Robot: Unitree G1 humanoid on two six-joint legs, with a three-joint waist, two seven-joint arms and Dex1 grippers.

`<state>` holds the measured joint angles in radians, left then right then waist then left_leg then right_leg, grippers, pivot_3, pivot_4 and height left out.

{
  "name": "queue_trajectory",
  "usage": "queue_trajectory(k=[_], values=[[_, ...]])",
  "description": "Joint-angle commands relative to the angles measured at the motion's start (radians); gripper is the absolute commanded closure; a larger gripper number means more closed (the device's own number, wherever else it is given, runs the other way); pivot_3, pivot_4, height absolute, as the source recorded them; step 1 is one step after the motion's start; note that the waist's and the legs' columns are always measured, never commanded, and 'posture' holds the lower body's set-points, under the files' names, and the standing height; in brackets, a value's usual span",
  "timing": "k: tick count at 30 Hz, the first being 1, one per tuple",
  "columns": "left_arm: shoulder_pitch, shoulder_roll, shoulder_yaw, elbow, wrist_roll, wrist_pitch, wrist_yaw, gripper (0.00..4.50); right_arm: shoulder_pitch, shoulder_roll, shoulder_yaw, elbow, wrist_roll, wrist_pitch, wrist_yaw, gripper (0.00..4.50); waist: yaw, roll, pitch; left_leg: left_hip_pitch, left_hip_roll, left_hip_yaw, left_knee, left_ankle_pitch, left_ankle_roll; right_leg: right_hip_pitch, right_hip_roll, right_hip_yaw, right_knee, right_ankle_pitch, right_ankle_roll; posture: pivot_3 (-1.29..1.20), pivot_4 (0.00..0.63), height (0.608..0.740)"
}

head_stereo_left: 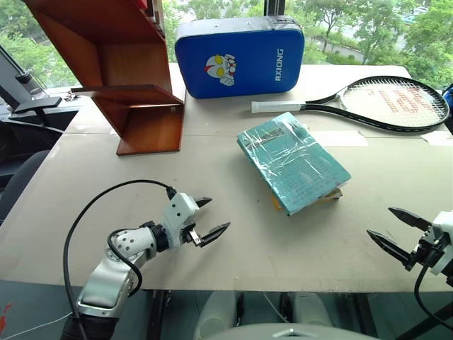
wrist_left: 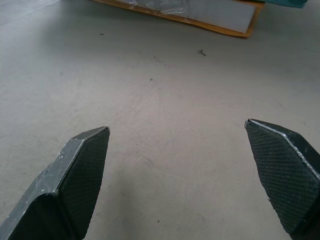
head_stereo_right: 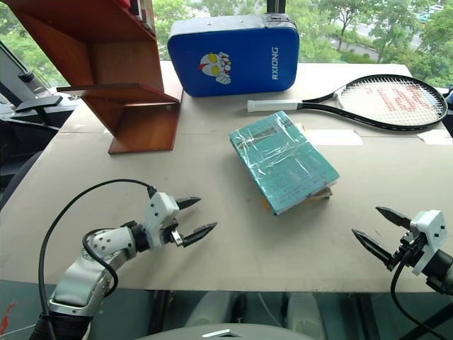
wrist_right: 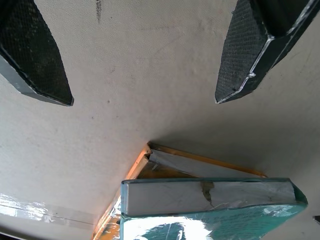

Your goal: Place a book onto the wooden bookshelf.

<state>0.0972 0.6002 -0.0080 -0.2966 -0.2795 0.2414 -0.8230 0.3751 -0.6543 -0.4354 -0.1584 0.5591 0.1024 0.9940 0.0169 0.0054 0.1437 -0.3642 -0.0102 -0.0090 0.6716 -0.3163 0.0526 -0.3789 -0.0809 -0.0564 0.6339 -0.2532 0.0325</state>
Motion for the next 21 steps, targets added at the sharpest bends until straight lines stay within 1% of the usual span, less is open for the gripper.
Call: queue_trajectory(k=[1, 4, 7, 10, 17, 19, 21], values=[[0.028, 0.005, 0.043, -0.058, -0.024, 0.003, 0.015, 0.03, -0.016, -0.005, 0.003, -0.019, 0.012, 0.015, 0.001, 0.00, 0.000, 0.000, 0.000, 0.000, 0.000, 0.000, 0.000, 0.000, 0.000, 0.000, 0.000, 0.000, 0.000, 0.000, 0.000, 0.00, 0.150, 0.740], [0.078, 0.007, 0.077, -0.087, -0.031, 0.005, 0.033, 0.03, -0.052, -0.015, 0.023, 0.021, -0.003, 0.019, 0.016, 0.00, -0.005, -0.001, 0.001, 0.000, 0.000, 0.000, 0.000, 0.000, 0.000, 0.000, 0.000, 0.000, 0.000, 0.000, 0.000, 0.00, 0.150, 0.740], [0.093, 0.009, 0.085, -0.098, -0.034, 0.005, 0.036, 0.03, -0.064, -0.014, 0.026, 0.041, -0.010, 0.012, 0.026, 0.00, 0.001, 0.001, 0.003, 0.000, 0.000, 0.000, 0.000, 0.000, 0.000, 0.000, 0.000, 0.000, 0.000, 0.000, 0.000, 0.00, 0.150, 0.740], [0.096, 0.011, 0.092, -0.101, -0.037, 0.005, 0.039, 0.03, -0.072, -0.014, 0.024, 0.060, -0.015, 0.006, 0.036, 0.00, 0.007, 0.001, 0.003, 0.000, 0.000, 0.000, 0.000, 0.000, 0.000, 0.000, 0.000, 0.000, 0.000, 0.000, 0.000, 0.00, 0.150, 0.740], [0.090, 0.008, 0.095, -0.099, -0.041, 0.007, 0.044, 0.03, -0.089, -0.009, 0.022, 0.085, -0.022, -0.001, 0.045, 0.00, 0.002, 0.001, 0.003, 0.000, 0.000, 0.000, 0.000, 0.000, 0.000, 0.000, 0.000, 0.000, 0.000, 0.000, 0.000, 0.00, 0.150, 0.740], [0.090, 0.008, 0.095, -0.102, -0.045, 0.007, 0.042, 0.03, -0.095, -0.002, 0.016, 0.083, -0.013, 0.003, 0.038, 0.00, 0.000, 0.001, 0.003, 0.000, 0.000, 0.000, 0.000, 0.000, 0.000, 0.000, 0.000, 0.000, 0.000, 0.000, 0.000, 0.00, 0.150, 0.740], [0.090, 0.008, 0.097, -0.103, -0.049, 0.007, 0.040, 0.03, -0.112, 0.006, 0.008, 0.085, -0.012, 0.022, 0.000, 0.00, 0.000, 0.001, 0.004, 0.000, 0.000, 0.000, 0.000, 0.000, 0.000, 0.000, 0.000, 0.000, 0.000, 0.000, 0.000, 0.00, 0.150, 0.740]])
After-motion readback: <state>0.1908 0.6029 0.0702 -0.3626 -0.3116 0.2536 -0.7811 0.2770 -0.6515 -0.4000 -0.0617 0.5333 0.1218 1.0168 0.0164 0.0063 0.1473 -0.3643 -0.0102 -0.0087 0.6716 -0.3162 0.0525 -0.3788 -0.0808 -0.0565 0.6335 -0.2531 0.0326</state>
